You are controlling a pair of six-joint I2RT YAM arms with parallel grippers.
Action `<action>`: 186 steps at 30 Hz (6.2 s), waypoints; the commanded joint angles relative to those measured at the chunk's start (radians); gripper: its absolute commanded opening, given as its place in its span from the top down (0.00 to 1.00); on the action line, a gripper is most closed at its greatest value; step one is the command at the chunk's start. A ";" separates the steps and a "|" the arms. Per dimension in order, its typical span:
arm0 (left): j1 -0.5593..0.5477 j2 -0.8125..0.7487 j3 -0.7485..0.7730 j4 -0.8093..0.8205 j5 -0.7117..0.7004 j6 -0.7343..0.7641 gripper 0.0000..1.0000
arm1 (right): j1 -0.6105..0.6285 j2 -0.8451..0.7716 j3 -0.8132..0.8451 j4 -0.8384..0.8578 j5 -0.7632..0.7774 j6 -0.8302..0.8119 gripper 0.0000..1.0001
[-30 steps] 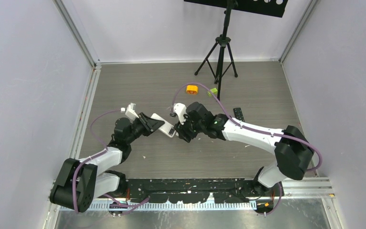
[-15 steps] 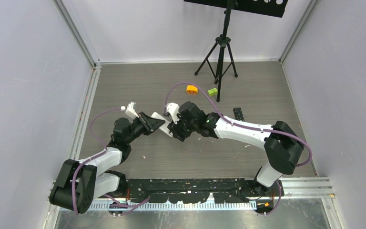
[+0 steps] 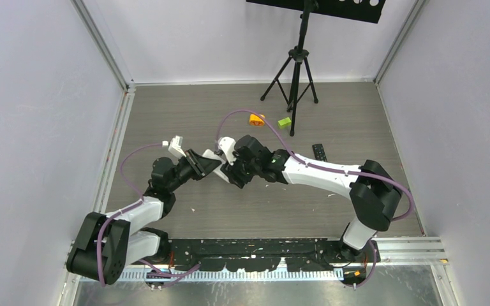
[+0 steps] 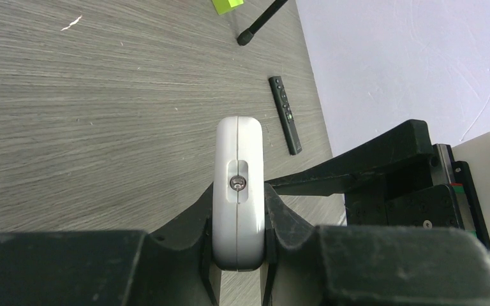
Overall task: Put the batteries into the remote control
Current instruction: Load the battery cover into the remote control, then turn over the remote control at the center of the board.
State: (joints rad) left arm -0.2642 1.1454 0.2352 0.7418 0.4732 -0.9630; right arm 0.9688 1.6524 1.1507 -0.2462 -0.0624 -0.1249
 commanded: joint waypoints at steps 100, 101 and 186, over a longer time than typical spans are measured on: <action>-0.004 -0.157 0.162 0.120 0.069 -0.735 1.00 | -0.156 -0.377 -0.456 0.770 -0.118 1.215 0.79; -0.004 -0.155 0.165 0.122 0.076 -0.728 1.00 | -0.154 -0.370 -0.452 0.769 -0.114 1.213 0.79; -0.110 -0.324 0.473 -1.018 -0.226 0.296 0.00 | -0.219 -0.391 -0.115 -0.346 0.620 0.474 1.00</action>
State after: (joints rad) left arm -0.3756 0.8196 0.6621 -0.1497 0.3874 -0.7231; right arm 0.7525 1.1877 0.9604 -0.3397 0.0914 0.3931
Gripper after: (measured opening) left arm 0.994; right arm 0.249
